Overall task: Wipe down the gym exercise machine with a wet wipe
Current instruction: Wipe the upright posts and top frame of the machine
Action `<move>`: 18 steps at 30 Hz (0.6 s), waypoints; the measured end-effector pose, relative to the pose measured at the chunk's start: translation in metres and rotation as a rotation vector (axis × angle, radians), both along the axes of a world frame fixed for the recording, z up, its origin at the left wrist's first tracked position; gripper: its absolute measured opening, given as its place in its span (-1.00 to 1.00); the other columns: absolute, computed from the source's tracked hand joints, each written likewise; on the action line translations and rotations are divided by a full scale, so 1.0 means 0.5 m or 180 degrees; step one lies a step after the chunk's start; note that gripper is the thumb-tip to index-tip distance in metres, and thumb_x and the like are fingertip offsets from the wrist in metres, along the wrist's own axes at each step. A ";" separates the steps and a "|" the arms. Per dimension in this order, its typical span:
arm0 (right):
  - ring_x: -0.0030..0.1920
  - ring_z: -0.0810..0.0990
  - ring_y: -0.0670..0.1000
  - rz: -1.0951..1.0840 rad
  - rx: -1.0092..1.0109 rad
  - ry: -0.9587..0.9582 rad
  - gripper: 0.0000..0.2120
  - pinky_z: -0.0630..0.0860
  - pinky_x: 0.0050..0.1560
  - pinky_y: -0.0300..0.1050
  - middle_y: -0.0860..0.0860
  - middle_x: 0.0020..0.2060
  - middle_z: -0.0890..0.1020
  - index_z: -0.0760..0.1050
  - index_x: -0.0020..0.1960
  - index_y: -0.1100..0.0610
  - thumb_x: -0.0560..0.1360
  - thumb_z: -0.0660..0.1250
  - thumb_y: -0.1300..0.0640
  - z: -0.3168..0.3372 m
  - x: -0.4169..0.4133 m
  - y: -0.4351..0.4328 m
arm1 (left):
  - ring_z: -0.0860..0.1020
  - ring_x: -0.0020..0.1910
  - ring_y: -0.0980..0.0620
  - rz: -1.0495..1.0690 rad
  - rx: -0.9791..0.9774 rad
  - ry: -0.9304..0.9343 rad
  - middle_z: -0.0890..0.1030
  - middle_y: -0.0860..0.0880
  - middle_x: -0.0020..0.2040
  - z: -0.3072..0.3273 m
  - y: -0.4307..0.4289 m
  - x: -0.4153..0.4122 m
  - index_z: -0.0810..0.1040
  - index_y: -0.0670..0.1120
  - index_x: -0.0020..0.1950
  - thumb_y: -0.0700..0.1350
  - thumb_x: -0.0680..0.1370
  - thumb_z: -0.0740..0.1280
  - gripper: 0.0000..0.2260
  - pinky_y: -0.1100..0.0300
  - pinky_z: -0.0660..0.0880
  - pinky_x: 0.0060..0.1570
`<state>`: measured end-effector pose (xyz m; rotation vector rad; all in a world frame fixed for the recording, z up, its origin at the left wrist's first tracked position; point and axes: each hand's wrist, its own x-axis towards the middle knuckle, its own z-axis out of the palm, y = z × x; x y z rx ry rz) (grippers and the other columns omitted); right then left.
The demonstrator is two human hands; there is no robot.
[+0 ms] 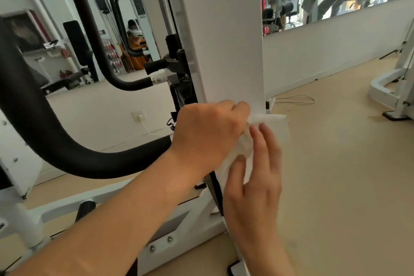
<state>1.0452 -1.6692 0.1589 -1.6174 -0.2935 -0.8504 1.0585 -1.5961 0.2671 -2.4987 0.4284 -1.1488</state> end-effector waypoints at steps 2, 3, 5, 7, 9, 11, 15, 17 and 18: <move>0.57 0.03 0.10 0.0176 -0.0297 0.0230 -0.44 0.06 0.54 0.03 0.20 0.54 0.12 0.05 0.55 0.28 0.65 0.05 0.03 0.010 0.044 0.034 | 0.47 -0.56 -0.05 -0.0136 -0.0043 0.0031 0.53 0.00 -0.44 0.004 0.004 -0.002 0.56 -0.07 -0.19 -0.04 0.49 0.43 -0.86 0.27 0.29 -0.55; 0.57 -0.04 0.15 0.0101 -0.0416 0.0308 -0.36 0.00 0.55 0.08 0.22 0.55 0.07 -0.05 0.56 0.29 0.65 -0.02 -0.10 0.023 0.073 0.036 | 0.50 -0.52 -0.06 -0.0242 -0.0117 0.0106 0.56 0.00 -0.40 0.007 0.008 -0.007 0.58 -0.07 -0.12 -0.02 0.56 0.34 -0.85 0.20 0.37 -0.56; 0.55 0.07 0.18 -0.0020 -0.0512 0.0427 -0.26 0.09 0.52 0.09 0.22 0.54 0.12 -0.13 0.58 0.20 0.60 -0.11 -0.26 0.055 0.127 0.018 | 0.53 -0.45 -0.07 -0.0459 -0.0180 0.0129 0.59 -0.02 -0.31 0.014 0.018 -0.017 0.61 -0.07 0.01 -0.05 0.63 0.21 -0.79 0.10 0.44 -0.52; 0.36 0.41 0.14 0.0025 -0.0280 0.0627 -0.34 0.39 0.22 0.03 0.12 0.44 0.38 -0.09 0.58 -0.03 0.57 -0.05 -0.26 0.072 0.159 0.005 | 0.54 -0.33 -0.07 -0.0584 0.0291 -0.0183 0.59 -0.06 -0.21 0.016 0.022 -0.020 0.62 -0.10 0.04 -0.12 0.64 0.18 -0.78 0.07 0.46 -0.40; 0.12 0.56 0.09 -0.0021 -0.0249 0.0646 -0.49 0.45 -0.04 -0.04 0.00 0.27 0.55 0.07 0.49 -0.12 0.57 -0.02 -0.21 0.037 0.164 0.002 | 0.58 -0.11 -0.13 -0.0759 0.0785 -0.0337 0.62 -0.12 -0.08 0.008 0.015 -0.005 0.63 -0.12 0.03 -0.18 0.62 0.21 -0.80 0.02 0.49 -0.10; 0.02 0.60 0.15 -0.0035 -0.0202 0.0690 -0.61 0.50 -0.05 0.02 0.02 0.12 0.62 0.25 0.37 -0.06 0.62 -0.05 -0.18 -0.052 0.157 0.001 | 0.56 0.14 -0.18 -0.0817 0.1091 -0.0185 0.62 -0.16 0.11 -0.016 0.003 0.025 0.63 -0.13 0.10 -0.17 0.61 0.22 -0.80 -0.06 0.40 0.26; 0.28 0.49 0.23 0.0141 -0.0424 0.1317 -0.24 0.41 0.26 0.10 0.11 0.14 0.61 0.47 0.24 0.16 0.59 -0.28 -0.32 -0.194 0.124 -0.038 | 0.33 0.45 -0.16 -0.0194 0.1864 0.0058 0.44 -0.15 0.42 -0.069 0.009 0.075 0.49 -0.07 0.37 -0.02 0.62 0.15 -0.64 -0.25 0.11 0.43; 0.50 0.26 0.10 0.0262 -0.0429 0.1178 -0.32 0.22 0.48 0.04 0.08 0.42 0.42 0.33 0.45 0.15 0.61 -0.22 -0.25 -0.184 0.127 -0.040 | 0.26 0.49 -0.16 -0.0005 0.1943 0.0118 0.38 -0.15 0.46 -0.071 0.005 0.079 0.41 -0.07 0.44 0.00 0.62 0.11 -0.59 -0.26 0.00 0.43; 0.53 0.19 0.05 0.0361 -0.0290 0.0929 -0.39 0.19 0.51 0.04 0.08 0.51 0.29 0.19 0.53 0.17 0.64 -0.14 -0.18 -0.156 0.127 -0.033 | 0.22 0.51 -0.17 0.0026 0.1926 0.0162 0.35 -0.16 0.48 -0.069 -0.001 0.075 0.39 -0.08 0.45 -0.01 0.63 0.08 -0.59 -0.26 -0.05 0.43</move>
